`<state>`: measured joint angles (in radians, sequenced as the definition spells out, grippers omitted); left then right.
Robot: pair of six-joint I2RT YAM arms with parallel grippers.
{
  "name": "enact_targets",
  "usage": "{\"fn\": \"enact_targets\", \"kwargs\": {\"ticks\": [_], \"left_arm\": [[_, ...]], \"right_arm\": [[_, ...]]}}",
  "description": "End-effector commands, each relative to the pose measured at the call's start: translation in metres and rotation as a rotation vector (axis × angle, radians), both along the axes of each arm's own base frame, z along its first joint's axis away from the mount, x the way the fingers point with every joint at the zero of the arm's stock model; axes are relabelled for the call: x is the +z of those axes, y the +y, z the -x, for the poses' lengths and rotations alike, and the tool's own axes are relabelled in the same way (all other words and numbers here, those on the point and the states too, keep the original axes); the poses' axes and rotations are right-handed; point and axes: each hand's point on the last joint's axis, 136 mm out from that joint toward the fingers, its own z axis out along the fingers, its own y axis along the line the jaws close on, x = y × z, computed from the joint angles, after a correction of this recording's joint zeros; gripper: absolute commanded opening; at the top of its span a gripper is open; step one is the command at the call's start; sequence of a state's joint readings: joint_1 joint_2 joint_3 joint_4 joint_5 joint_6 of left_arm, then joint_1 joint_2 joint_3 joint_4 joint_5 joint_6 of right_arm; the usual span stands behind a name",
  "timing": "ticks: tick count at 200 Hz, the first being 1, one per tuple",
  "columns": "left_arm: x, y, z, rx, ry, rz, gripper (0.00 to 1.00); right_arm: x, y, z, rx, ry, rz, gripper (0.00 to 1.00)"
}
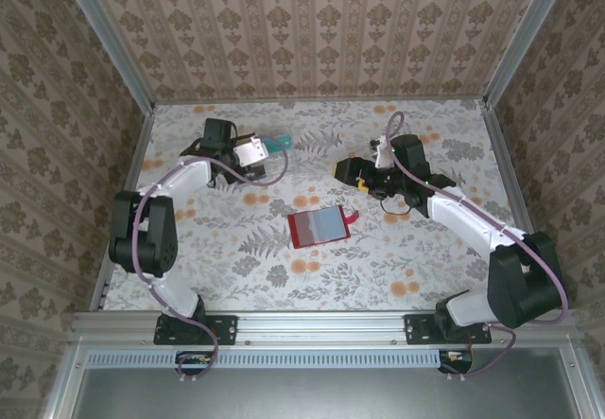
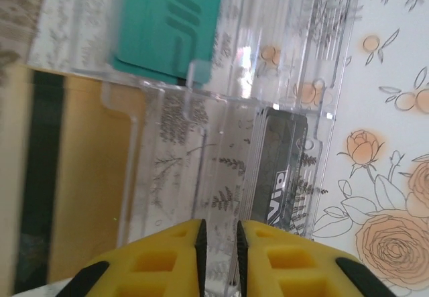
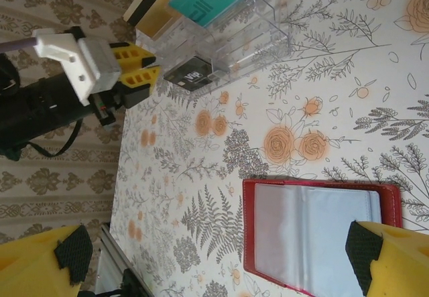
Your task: Take the credit cards out of the card holder
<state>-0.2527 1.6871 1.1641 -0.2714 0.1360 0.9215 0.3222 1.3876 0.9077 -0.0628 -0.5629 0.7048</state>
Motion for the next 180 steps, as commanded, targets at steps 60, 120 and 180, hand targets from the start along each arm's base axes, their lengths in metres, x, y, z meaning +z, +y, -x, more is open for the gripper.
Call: {"fn": "enact_targets", "kwargs": {"ticks": [60,120,180], "left_arm": [[0.133,-0.011,0.044,0.171,-0.188,0.557,1.00],[0.150,0.033,0.087,0.507,-0.245,0.788,1.00],[0.086,0.099,0.130,0.923,-0.268,0.811,1.00]], "right_arm": [[0.008,-0.039,-0.001,-0.115,-0.076,0.167,1.00],[0.002,-0.063,-0.003,-0.194,-0.078,0.253,1.00],[0.007,-0.133,-0.010,-0.445,-0.235,0.535,1.00]]}}
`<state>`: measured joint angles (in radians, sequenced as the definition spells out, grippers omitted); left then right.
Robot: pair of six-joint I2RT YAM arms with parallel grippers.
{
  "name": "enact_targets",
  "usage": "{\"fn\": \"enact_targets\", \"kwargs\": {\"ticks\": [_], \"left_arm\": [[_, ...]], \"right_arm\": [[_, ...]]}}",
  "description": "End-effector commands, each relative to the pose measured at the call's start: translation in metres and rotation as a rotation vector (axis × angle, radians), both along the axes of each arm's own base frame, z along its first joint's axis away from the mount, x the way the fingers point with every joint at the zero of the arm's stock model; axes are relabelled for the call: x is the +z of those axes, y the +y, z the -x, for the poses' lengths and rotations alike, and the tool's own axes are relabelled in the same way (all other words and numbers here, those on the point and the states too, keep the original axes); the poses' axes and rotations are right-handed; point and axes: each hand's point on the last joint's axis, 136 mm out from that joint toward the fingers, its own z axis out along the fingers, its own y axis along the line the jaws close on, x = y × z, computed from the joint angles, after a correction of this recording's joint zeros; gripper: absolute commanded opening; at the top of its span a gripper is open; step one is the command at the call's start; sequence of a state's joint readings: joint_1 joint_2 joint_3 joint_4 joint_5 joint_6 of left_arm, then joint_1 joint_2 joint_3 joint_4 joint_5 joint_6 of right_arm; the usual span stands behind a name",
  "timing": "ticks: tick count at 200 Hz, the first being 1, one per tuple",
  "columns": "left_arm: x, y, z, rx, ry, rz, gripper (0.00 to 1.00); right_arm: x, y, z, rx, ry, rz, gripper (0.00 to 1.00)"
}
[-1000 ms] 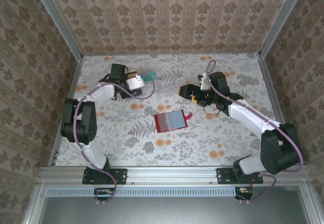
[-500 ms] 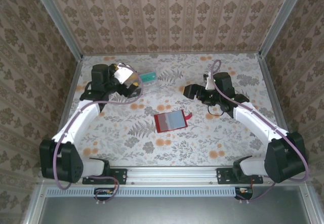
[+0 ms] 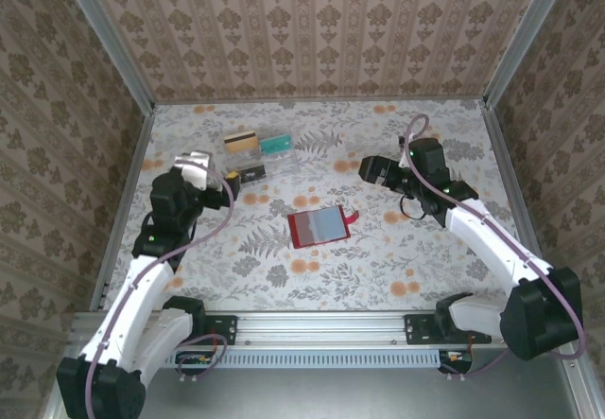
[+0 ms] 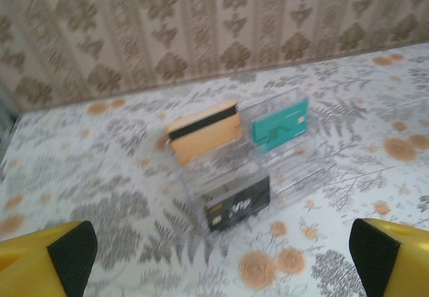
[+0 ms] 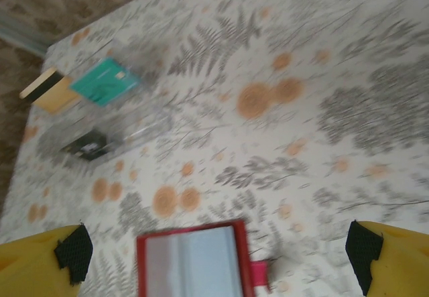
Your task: Take the credit cards out of the card holder
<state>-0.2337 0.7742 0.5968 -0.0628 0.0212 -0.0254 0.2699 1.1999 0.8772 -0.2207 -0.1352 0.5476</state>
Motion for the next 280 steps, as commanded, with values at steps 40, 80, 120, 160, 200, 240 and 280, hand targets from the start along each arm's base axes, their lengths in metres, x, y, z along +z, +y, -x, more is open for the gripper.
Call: {"fn": "enact_targets", "kwargs": {"ticks": [40,80,120,160,200,240,280], "left_arm": [[-0.057,0.069,0.009,0.391,0.073,-0.032,1.00],[-0.091,0.097,-0.016,0.463,0.122,-0.167,1.00],[-0.115,0.099,-0.055,0.412,0.083,-0.108,1.00],[-0.126,0.092,-0.086,0.307,0.028,-0.037,1.00],[-0.140,0.077,-0.090,0.210,0.015,-0.031,1.00],[-0.141,0.076,-0.091,0.221,0.022,-0.056,1.00],[-0.141,0.073,-0.093,0.240,0.026,-0.097,1.00]], "right_arm": [[0.002,-0.090,-0.001,-0.310,-0.303,0.402,1.00],[-0.027,-0.111,-0.012,-0.305,-0.307,0.673,1.00],[-0.064,-0.111,-0.040,-0.260,-0.296,0.728,1.00],[-0.081,-0.113,-0.048,-0.210,-0.330,0.704,1.00],[-0.090,-0.130,-0.043,-0.228,-0.359,0.556,1.00],[-0.097,-0.131,-0.044,-0.220,-0.355,0.537,1.00],[-0.096,-0.131,-0.044,-0.221,-0.362,0.537,1.00]]}}
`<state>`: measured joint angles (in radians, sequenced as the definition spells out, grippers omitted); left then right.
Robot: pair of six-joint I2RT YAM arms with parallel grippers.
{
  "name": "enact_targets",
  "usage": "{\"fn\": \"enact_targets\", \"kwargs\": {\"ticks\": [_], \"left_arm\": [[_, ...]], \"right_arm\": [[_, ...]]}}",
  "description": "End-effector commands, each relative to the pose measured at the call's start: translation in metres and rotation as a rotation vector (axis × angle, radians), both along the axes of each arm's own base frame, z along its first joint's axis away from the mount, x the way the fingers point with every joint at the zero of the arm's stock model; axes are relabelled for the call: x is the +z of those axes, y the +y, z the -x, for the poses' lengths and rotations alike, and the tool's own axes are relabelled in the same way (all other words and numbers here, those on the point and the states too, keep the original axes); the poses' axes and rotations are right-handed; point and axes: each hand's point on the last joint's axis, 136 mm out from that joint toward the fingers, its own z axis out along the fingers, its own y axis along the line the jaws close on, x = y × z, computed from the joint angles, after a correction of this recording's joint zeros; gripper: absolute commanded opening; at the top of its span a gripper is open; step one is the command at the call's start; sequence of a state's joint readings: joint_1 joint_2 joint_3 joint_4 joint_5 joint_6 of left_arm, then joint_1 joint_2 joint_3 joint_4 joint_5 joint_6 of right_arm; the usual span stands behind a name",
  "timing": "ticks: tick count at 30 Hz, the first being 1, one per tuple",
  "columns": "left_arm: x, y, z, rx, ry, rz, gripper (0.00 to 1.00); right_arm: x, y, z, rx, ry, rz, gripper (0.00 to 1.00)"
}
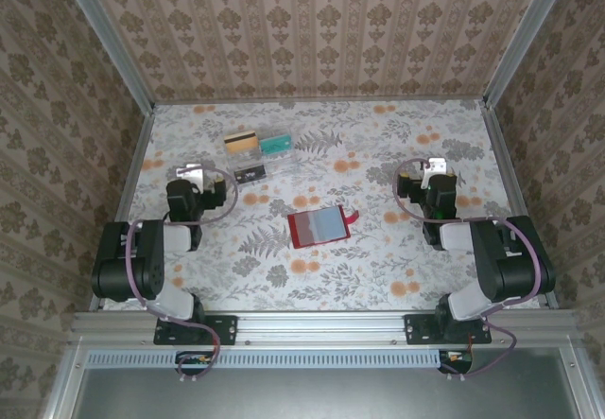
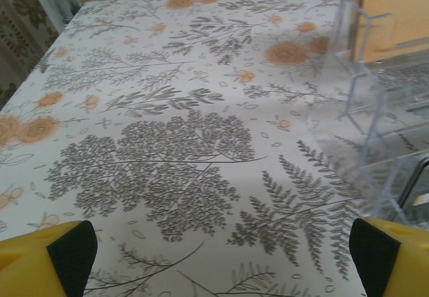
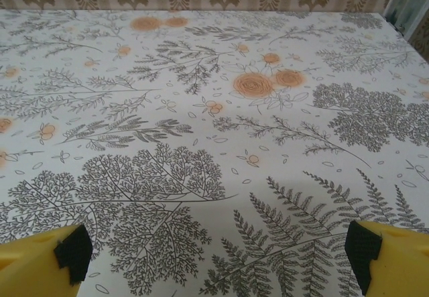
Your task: Take the credit cards out of the card holder
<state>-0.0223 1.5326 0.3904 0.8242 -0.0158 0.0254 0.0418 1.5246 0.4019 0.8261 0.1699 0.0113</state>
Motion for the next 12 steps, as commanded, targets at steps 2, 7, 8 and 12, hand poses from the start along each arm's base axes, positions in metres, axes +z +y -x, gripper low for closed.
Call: {"fn": "enact_targets", "kwargs": {"ticks": [2,7,8,12], "left_arm": [[0.0110,0.0026,-0.0065,0.009,-0.039,-0.032,1.00],[0.0110,-0.0016,-0.0067,-0.012,-0.039,-0.036,1.00],[0.0110,-0.0015,-0.0071,-0.020,-0.036,-0.028,1.00],[0.0100,-0.0010,-0.0067,-0.022,-0.033,-0.022,1.00]], "right_arm": [[0.0070,0.0037,-0.0032,0.016,-0.038,-0.031,1.00],[0.0063,0.0036,-0.0031,0.017,-0.035,-0.032,1.00],[0.0070,0.0037,-0.0034,0.018,-0.037,-0.033,1.00],[0.0065,0.0037,-0.0033,0.019,-0.035,-0.035,1.00]]}}
